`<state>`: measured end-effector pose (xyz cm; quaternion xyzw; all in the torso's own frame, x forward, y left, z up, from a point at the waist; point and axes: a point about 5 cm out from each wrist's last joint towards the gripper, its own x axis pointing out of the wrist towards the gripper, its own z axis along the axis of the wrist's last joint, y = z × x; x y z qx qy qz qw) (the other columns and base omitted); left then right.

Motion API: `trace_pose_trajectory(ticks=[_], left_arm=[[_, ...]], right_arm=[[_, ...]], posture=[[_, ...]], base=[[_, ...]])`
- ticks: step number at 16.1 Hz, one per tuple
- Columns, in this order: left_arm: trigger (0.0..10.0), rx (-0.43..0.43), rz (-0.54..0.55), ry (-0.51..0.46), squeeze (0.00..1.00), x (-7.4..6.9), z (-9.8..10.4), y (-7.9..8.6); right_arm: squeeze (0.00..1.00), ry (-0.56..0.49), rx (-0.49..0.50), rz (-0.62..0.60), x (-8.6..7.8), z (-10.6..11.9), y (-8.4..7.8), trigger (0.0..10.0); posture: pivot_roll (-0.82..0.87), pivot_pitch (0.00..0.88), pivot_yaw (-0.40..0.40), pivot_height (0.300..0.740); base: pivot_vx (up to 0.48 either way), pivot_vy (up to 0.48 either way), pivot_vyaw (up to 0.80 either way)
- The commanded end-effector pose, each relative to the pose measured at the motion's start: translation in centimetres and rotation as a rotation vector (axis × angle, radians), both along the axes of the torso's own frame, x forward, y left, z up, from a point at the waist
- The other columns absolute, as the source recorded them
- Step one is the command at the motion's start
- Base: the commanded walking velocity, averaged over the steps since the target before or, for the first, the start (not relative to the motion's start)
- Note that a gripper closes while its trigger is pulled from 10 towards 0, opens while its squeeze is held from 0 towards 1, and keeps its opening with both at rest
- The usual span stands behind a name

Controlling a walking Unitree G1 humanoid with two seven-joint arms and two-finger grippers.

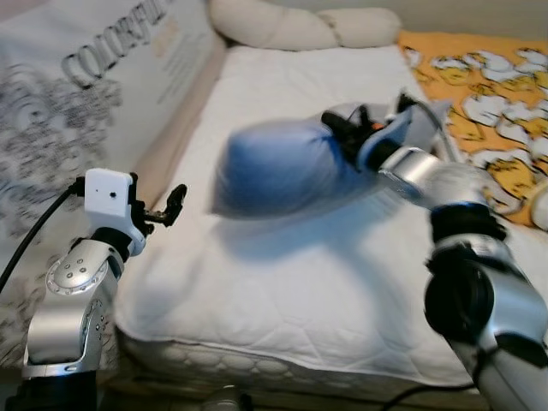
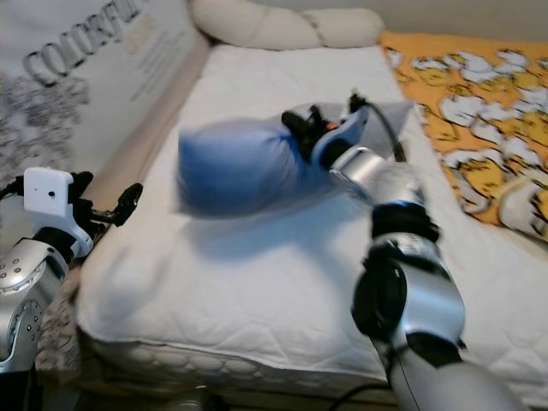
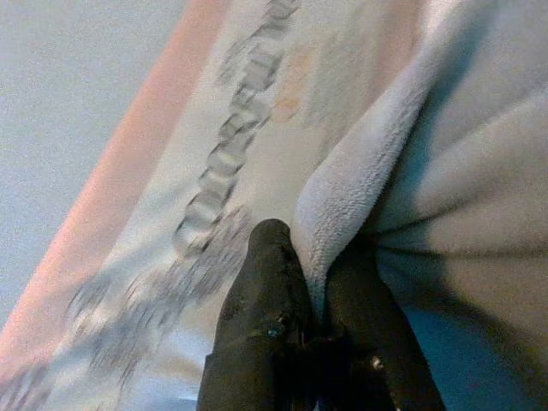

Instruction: Clean up the room

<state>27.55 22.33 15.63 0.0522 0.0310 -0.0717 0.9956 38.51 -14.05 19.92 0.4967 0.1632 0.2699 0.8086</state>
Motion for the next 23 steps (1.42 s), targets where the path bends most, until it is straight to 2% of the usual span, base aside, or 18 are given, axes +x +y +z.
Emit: trace_pose_trajectory(ticks=[1,3,5,6,7,8,10,11,12,13,15,16,17,19,20,21,22,23], left_arm=[[10.0,0.006,0.014,-0.006,0.0,0.1,0.3,0.5],[10.0,0.002,0.023,-0.014,0.0,0.4,0.5,0.6],[10.0,-0.022,0.053,-0.034,0.0,0.7,0.9,1.1],[10.0,-0.052,0.059,-0.035,0.0,0.9,1.0,1.2],[10.0,-0.094,0.034,-0.009,0.0,1.3,0.6,0.8],[10.0,-0.108,0.014,0.005,0.0,1.5,0.4,0.4],[10.0,-0.144,-0.086,0.064,0.0,3.3,-0.9,-2.1],[10.0,-0.11,-0.098,0.106,1.0,4.9,-1.9,-3.1],[10.0,-0.099,-0.104,0.122,1.0,5.6,-2.4,-3.6],[10.0,-0.001,-0.112,0.184,1.0,6.9,-3.6,-4.5],[10.0,0.091,-0.109,0.245,1.0,8.0,-4.9,-5.6],[10.0,0.161,-0.141,0.294,1.0,8.5,-6.1,-7.3],[10.0,0.182,-0.168,0.32,1.0,8.5,-6.7,-8.1],[10.0,0.255,-0.355,0.429,1.0,7.1,-9.4,-11.1],[10.0,0.133,-0.455,0.454,0.93,6.5,-9.7,-12.5],[10.0,0.084,-0.485,0.456,0.93,6.4,-9.7,-12.9],[10.0,-0.066,-0.606,0.44,0.84,6.1,-8.9,-13.5],[10.0,-0.1,-0.635,0.431,0.84,6.1,-8.7,-13.6]], right_arm=[[0.0,-0.026,0.011,0.051,-0.6,0.1,0.0,0.0],[0.0,-0.019,-0.013,0.13,-2.2,-1.2,0.0,0.0],[0.0,-0.017,-0.104,0.225,-4.2,-3.6,-0.1,0.0],[0.0,0.039,-0.204,0.241,-5.4,-6.4,-0.9,0.0],[0.0,0.173,-0.357,0.183,-6.2,-10.9,-2.7,0.0],[0.0,0.222,-0.414,0.158,-6.6,-12.4,-3.4,0.0],[0.0,0.384,-0.642,0.028,-8.2,-16.4,-6.5,0.0],[0.0,0.396,-0.657,0.014,-8.5,-16.7,-7.1,0.0],[0.0,0.393,-0.653,0.015,-8.6,-16.7,-7.2,0.0],[0.0,0.384,-0.648,0.019,-8.6,-16.6,-7.4,0.0],[0.0,0.362,-0.665,0.033,-8.4,-16.5,-7.5,0.0],[0.0,0.341,-0.68,0.04,-8.2,-16.5,-7.6,0.0],[0.0,0.334,-0.683,0.039,-8.0,-16.4,-7.6,0.0],[0.0,0.305,-0.671,0.029,-7.6,-15.9,-7.3,0.0],[0.0,0.283,-0.655,0.025,-7.1,-15.6,-6.8,0.0],[0.0,0.275,-0.649,0.027,-7.0,-15.5,-6.6,0.0],[0.0,0.247,-0.633,0.037,-6.3,-15.3,-5.3,0.0],[0.0,0.239,-0.627,0.043,-6.2,-15.2,-4.9,0.0]], posture=[[0.07,0.0,0.072,0.74],[0.07,0.0,0.077,0.74],[0.06,0.0,0.084,0.74],[0.05,0.0,0.091,0.74],[0.05,0.0,0.092,0.74],[0.04,0.0,0.091,0.74],[0.04,0.0,0.088,0.74],[0.03,0.0,0.084,0.74],[0.03,0.0,0.082,0.74],[0.02,0.0,0.08,0.74],[0.01,0.0,0.082,0.74],[-0.01,0.0,0.087,0.74],[-0.01,0.0,0.089,0.74],[-0.02,0.0,0.094,0.74],[-0.01,0.0,0.092,0.74],[-0.01,0.0,0.092,0.74],[0.0,0.0,0.085,0.74],[0.01,0.0,0.084,0.74]], base=[[0.0,0.0,0.0],[0.0,0.0,0.0],[0.0,0.0,0.0],[0.0,0.0,0.0],[0.0,0.0,0.0],[0.0,0.0,0.0],[0.0,0.0,0.0],[0.0,0.0,0.0],[0.0,0.0,0.0],[0.0,0.0,0.0],[0.0,0.0,0.0],[0.0,0.0,0.0],[0.0,0.0,0.0],[0.0,0.0,0.0],[0.0,0.0,0.0],[0.0,0.0,0.0],[0.0,0.0,0.0],[0.0,0.0,0.0]])
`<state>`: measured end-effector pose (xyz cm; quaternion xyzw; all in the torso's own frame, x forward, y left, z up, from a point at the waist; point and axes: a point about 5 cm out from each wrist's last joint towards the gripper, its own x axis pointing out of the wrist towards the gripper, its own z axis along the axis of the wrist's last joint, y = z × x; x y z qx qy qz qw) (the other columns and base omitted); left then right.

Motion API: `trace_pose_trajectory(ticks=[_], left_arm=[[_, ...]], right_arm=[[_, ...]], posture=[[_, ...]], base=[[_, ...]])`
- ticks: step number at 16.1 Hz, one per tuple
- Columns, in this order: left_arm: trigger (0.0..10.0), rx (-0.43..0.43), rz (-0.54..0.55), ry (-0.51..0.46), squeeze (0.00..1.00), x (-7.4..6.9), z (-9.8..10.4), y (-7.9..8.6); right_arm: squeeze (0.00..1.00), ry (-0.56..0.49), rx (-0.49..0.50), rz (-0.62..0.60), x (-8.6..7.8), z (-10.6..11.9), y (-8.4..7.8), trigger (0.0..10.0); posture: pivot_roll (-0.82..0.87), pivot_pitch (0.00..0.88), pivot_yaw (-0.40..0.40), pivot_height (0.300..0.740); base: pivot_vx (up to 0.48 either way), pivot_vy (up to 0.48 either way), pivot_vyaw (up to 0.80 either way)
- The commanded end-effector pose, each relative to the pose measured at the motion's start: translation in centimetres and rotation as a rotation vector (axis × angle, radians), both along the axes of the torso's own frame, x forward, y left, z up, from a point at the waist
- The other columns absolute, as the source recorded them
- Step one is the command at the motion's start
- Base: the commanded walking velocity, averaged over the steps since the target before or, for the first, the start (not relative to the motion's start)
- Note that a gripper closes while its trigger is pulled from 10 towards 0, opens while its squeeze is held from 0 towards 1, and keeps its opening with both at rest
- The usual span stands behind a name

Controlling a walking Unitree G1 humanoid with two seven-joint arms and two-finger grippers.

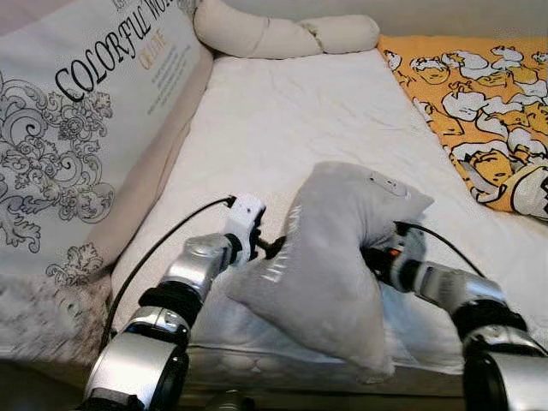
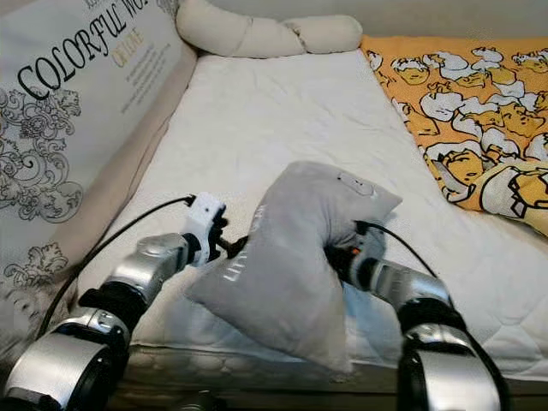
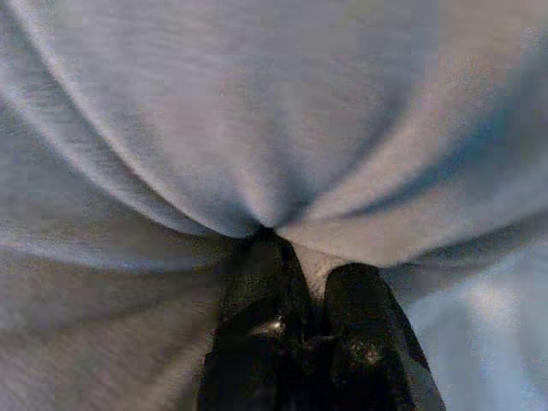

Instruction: Clean up the room

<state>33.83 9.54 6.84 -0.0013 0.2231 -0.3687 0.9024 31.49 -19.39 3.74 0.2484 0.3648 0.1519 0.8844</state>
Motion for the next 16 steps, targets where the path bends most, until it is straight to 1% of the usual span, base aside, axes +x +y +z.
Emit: trace_pose_trajectory(ticks=[1,2,3,4,5,7,8,9,10,11,12,13,14,15,16], left_arm=[[10.0,-0.127,-0.072,0.011,0.81,-0.3,0.8,-0.6],[10.0,-0.199,-0.101,0.025,0.82,-0.6,1.3,-0.1],[10.0,-0.239,-0.116,0.034,0.83,-0.8,1.5,0.2],[10.0,-0.264,-0.109,0.051,0.85,-0.9,1.4,0.6],[10.0,-0.278,-0.098,0.07,0.96,-1.1,1.2,1.0],[10.0,-0.319,-0.053,0.119,1.0,-1.2,0.6,1.2],[10.0,-0.436,0.065,0.197,1.0,-0.8,0.6,1.2],[10.0,-0.47,0.089,0.214,1.0,-0.7,0.7,1.2],[10.0,-0.587,0.156,0.272,1.0,-0.5,0.9,1.4],[10.0,-0.66,0.199,0.342,1.0,-0.5,0.8,1.5],[10.0,-0.691,0.219,0.397,1.0,-0.7,0.4,1.4],[10.0,-0.695,0.221,0.402,1.0,-0.7,0.4,1.3],[10.0,-0.844,0.281,0.45,1.0,-0.3,0.8,1.5],[10.0,-0.898,0.299,0.467,1.0,-0.1,1.1,1.6],[10.0,-0.853,0.253,0.484,1.0,-0.3,1.1,1.2]], right_arm=[[0.0,-0.069,0.025,0.036,1.4,1.3,2.1,0.0],[0.0,-0.088,0.024,0.076,1.9,1.6,3.8,0.0],[0.0,-0.102,0.016,0.104,2.2,1.7,4.8,0.0],[0.0,-0.109,0.001,0.13,2.3,1.8,5.6,0.0],[0.0,-0.111,-0.018,0.151,2.3,1.6,6.0,0.0],[0.0,-0.101,-0.042,0.162,2.1,1.2,6.1,0.0],[0.0,-0.095,-0.04,0.146,2.0,1.0,5.8,0.0],[0.0,-0.093,-0.038,0.142,1.9,0.9,5.7,0.0],[0.0,-0.09,-0.04,0.134,1.8,0.7,5.5,0.0],[0.0,-0.085,-0.042,0.121,1.7,0.5,5.1,0.0],[0.0,-0.081,-0.035,0.105,1.5,0.3,4.7,0.0],[0.0,-0.081,-0.035,0.103,1.5,0.3,4.7,0.0],[0.0,-0.082,-0.028,0.095,1.5,0.2,4.5,0.0],[0.0,-0.085,-0.025,0.09,1.5,0.3,4.5,0.0],[0.0,-0.091,-0.019,0.087,1.6,0.4,4.5,0.0]], posture=[[0.02,0.0,0.078,0.74],[0.02,0.0,0.074,0.74],[0.03,0.0,0.07,0.74],[0.04,0.0,0.062,0.74],[0.04,0.0,0.058,0.74],[0.05,0.0,0.052,0.74],[0.04,0.0,0.054,0.74],[0.04,0.0,0.054,0.74],[0.03,0.0,0.06,0.74],[0.03,0.0,0.066,0.74],[0.02,0.0,0.074,0.74],[0.02,0.0,0.074,0.74],[0.01,0.0,0.088,0.74],[0.01,0.0,0.092,0.74],[0.01,0.0,0.095,0.74]], base=[[0.0,0.0,0.0],[0.0,0.0,0.0],[0.0,0.0,0.0],[0.0,0.0,0.0],[0.0,0.0,0.0],[0.0,0.0,0.0],[0.0,0.0,0.0],[0.0,0.0,0.0],[0.0,0.0,0.0],[0.0,0.0,0.0],[0.0,0.0,0.0],[0.0,0.0,0.0],[0.0,0.0,0.0],[0.0,0.0,0.0],[0.0,0.0,0.0]])
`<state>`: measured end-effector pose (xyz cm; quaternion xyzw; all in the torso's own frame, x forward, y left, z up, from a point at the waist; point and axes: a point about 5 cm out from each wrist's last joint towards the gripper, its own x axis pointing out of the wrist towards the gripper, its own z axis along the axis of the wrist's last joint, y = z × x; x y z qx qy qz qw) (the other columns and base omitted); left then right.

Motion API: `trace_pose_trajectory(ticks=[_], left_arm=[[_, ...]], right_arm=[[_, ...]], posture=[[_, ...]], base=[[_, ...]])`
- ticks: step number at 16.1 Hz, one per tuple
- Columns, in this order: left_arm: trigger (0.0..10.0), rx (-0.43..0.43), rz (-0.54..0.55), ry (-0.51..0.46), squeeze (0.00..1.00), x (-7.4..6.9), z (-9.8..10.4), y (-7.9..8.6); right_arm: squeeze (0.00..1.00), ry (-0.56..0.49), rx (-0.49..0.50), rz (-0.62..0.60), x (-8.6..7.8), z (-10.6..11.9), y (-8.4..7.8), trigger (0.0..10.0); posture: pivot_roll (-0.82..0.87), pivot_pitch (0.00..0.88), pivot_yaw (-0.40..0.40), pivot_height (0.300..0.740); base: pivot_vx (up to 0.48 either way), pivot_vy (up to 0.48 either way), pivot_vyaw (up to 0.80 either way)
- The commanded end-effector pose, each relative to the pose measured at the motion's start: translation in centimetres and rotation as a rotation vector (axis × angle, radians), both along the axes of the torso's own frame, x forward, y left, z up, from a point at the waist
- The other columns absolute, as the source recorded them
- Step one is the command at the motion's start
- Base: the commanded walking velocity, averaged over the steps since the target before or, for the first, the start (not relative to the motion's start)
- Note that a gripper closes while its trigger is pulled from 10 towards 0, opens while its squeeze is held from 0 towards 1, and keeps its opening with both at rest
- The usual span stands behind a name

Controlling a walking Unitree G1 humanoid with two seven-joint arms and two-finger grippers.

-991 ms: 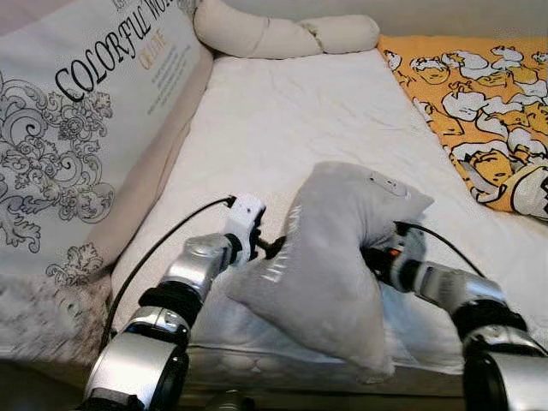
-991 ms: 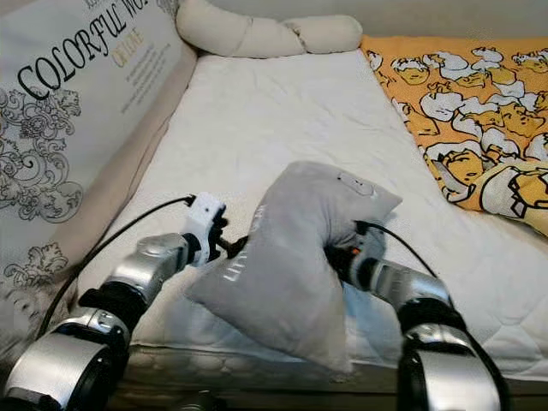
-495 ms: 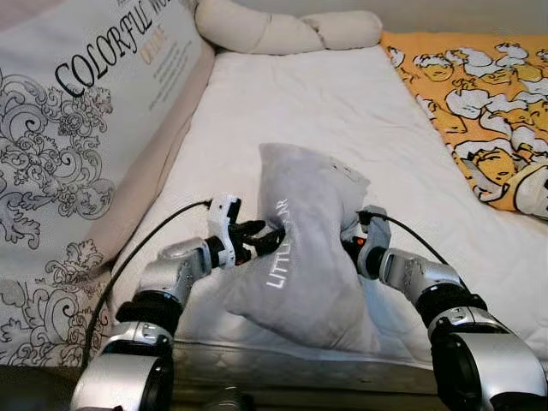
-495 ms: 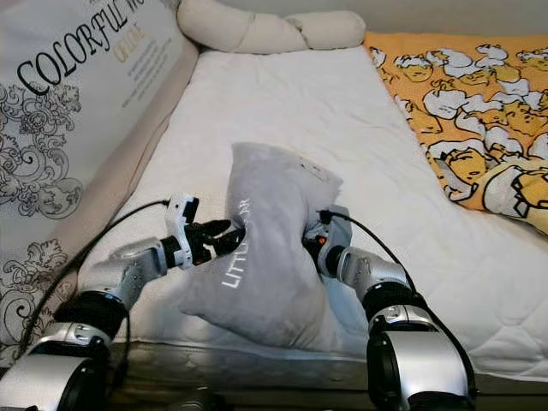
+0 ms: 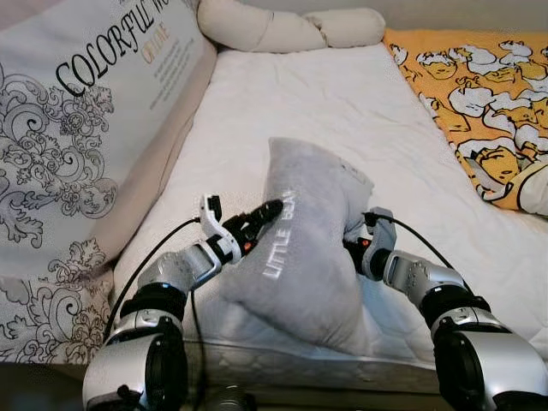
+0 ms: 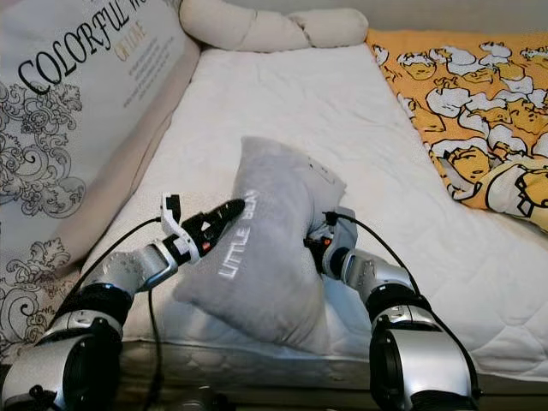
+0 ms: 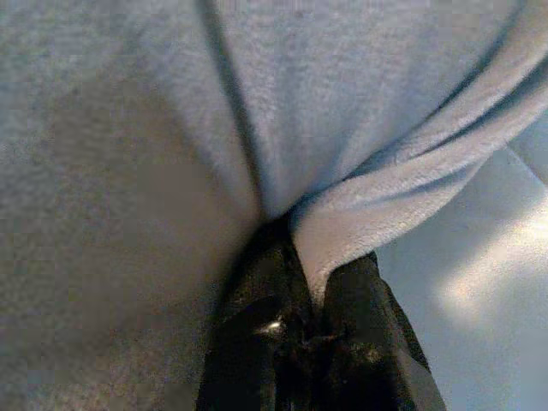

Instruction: Clean up the room

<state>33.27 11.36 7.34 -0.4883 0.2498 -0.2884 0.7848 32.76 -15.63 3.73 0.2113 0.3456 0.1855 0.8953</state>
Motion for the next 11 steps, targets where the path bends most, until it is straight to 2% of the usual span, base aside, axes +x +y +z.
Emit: trace_pose_trajectory(ticks=[1,2,3,6,7,8,9,10,11], left_arm=[[10.0,0.042,-0.085,-0.013,0.98,-0.1,0.4,-1.1],[10.0,0.111,-0.159,-0.013,0.97,-0.4,0.2,-1.7],[10.0,0.153,-0.187,-0.029,0.96,-0.5,0.1,-2.0],[10.0,0.299,-0.279,-0.081,0.82,-0.7,-0.2,-2.7],[10.0,0.354,-0.311,-0.1,0.41,-0.8,-0.3,-2.9],[4.8,0.403,-0.31,-0.116,0.0,-0.6,-0.1,-2.7],[4.8,0.407,-0.306,-0.119,0.0,-0.6,-0.1,-2.7],[1.2,0.418,-0.307,-0.133,0.0,-0.6,0.1,-2.9],[0.0,0.418,-0.295,-0.14,0.0,-0.7,0.1,-3.3]], right_arm=[[0.0,-0.03,0.032,0.016,0.5,0.6,0.9,0.0],[0.0,-0.047,0.045,0.02,0.7,1.0,1.2,0.0],[0.0,-0.061,0.05,0.024,1.0,1.3,1.4,0.0],[0.0,-0.08,0.064,0.025,1.4,1.8,1.8,0.0],[0.0,-0.088,0.067,0.033,1.5,2.1,2.0,0.0],[0.0,-0.102,0.065,0.039,1.7,2.4,2.2,0.0],[0.0,-0.104,0.065,0.039,1.8,2.4,2.2,0.0],[0.0,-0.107,0.074,0.031,1.8,2.5,2.1,0.0],[0.0,-0.102,0.076,0.031,1.7,2.4,1.9,0.0]], posture=[[0.01,0.0,0.098,0.74],[0.0,0.0,0.103,0.74],[0.0,0.0,0.105,0.74],[0.0,0.0,0.101,0.74],[0.0,0.0,0.099,0.74],[0.01,0.0,0.099,0.74],[0.01,0.0,0.099,0.74],[0.02,0.0,0.077,0.74],[0.02,0.0,0.055,0.74]], base=[[0.0,0.0,0.0],[0.0,0.0,0.0],[0.0,0.0,0.0],[0.0,0.0,0.0],[0.0,0.0,0.0],[0.0,0.0,0.0],[0.0,0.0,0.0],[0.0,0.0,0.0],[0.0,0.0,0.0]])
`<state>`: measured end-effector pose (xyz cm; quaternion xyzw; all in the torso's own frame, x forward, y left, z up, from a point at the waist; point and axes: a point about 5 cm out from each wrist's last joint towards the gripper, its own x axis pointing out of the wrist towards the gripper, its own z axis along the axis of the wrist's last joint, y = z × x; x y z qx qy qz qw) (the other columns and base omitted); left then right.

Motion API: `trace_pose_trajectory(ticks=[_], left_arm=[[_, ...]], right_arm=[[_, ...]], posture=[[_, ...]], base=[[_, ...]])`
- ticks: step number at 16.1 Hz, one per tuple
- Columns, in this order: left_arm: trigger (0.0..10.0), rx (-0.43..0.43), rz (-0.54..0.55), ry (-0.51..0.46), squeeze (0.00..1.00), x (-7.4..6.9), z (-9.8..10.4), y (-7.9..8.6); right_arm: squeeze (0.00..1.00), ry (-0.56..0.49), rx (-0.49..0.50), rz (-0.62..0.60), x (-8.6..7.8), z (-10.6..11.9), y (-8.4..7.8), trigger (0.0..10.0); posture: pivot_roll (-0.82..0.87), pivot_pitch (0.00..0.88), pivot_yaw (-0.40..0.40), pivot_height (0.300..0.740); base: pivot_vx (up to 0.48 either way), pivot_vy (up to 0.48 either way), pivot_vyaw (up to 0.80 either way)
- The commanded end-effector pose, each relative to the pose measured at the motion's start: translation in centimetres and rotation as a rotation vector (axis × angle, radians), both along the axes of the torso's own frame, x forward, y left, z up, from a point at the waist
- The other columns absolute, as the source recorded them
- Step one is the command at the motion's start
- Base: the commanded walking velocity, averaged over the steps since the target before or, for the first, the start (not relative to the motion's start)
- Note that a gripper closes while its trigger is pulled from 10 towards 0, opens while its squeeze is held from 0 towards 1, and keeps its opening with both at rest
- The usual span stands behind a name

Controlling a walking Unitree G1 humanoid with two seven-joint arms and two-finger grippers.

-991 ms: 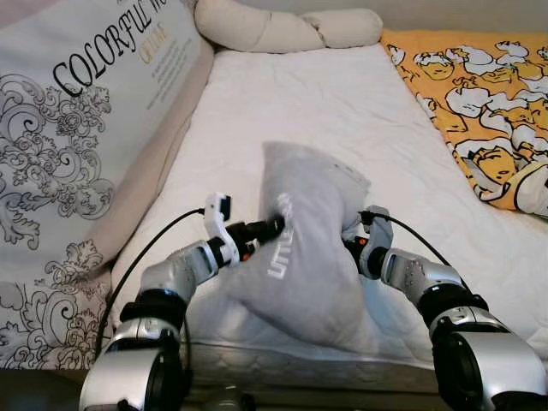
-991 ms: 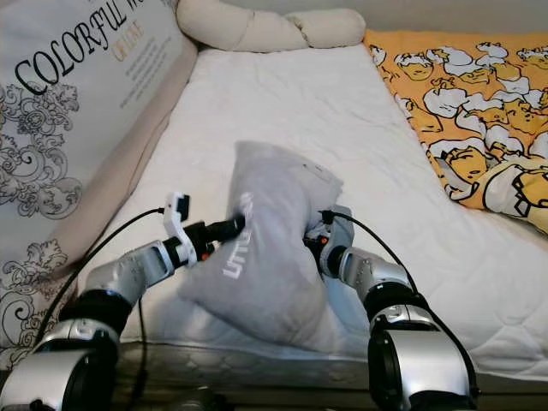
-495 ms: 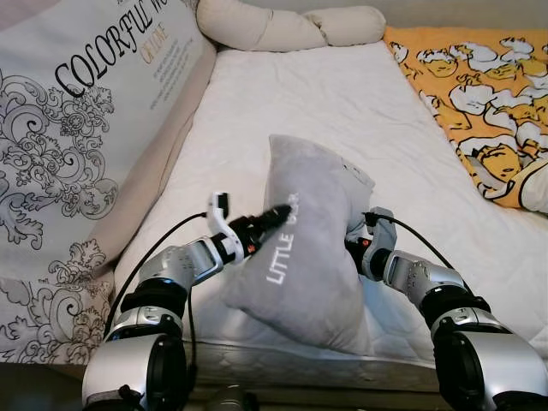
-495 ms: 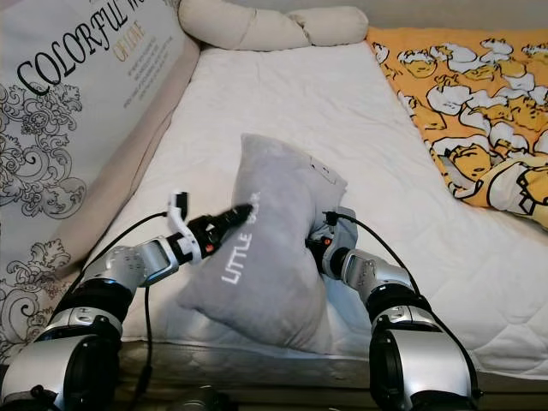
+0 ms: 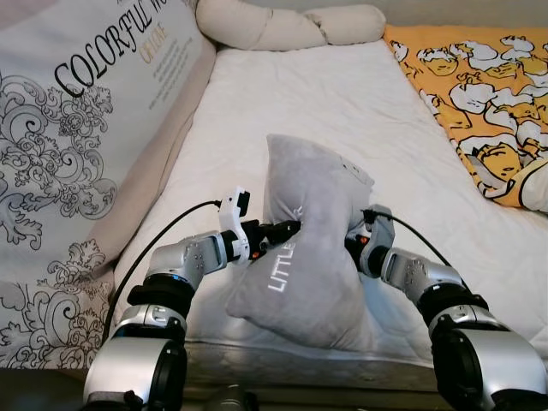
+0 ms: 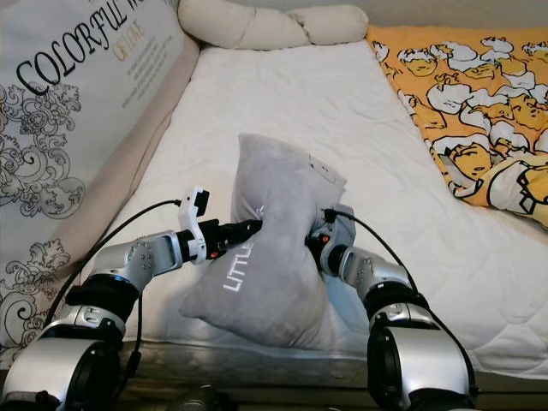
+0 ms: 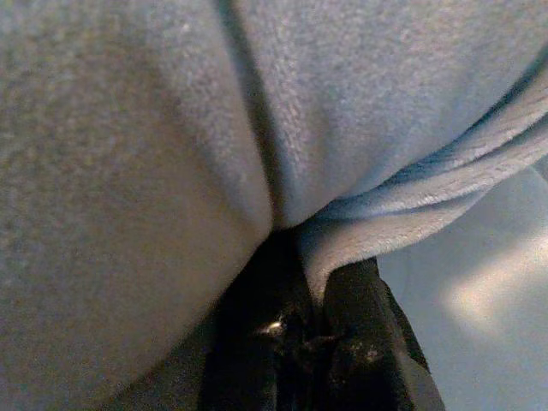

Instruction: Clean up the room

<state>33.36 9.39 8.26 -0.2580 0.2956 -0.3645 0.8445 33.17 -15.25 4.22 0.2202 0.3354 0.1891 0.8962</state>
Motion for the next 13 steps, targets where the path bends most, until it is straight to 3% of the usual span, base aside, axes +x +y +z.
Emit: trace_pose_trajectory(ticks=[1,3,8,13], left_arm=[[0.0,0.012,-0.035,0.033,0.0,-0.8,-0.9,-1.4],[0.0,-0.001,0.027,0.014,0.0,-0.8,-1.0,-1.4],[0.0,0.045,0.043,-0.015,0.0,-0.8,-0.9,-1.5],[0.0,0.095,0.143,-0.1,0.0,0.1,0.4,-0.3]], right_arm=[[0.0,-0.082,0.053,0.036,1.2,1.9,1.5,0.0],[0.0,-0.073,0.063,0.037,1.1,1.8,1.7,0.0],[0.0,-0.07,0.077,0.049,1.1,1.8,2.7,0.0],[0.0,-0.1,0.111,-0.003,1.6,2.7,2.8,0.0]], posture=[[0.02,0.0,0.052,0.74],[0.03,0.0,0.035,0.74],[0.04,0.0,0.015,0.74],[0.04,0.0,0.012,0.74]], base=[[0.0,0.0,0.0],[0.0,0.0,0.0],[0.0,0.0,0.0],[0.0,0.0,0.0]])
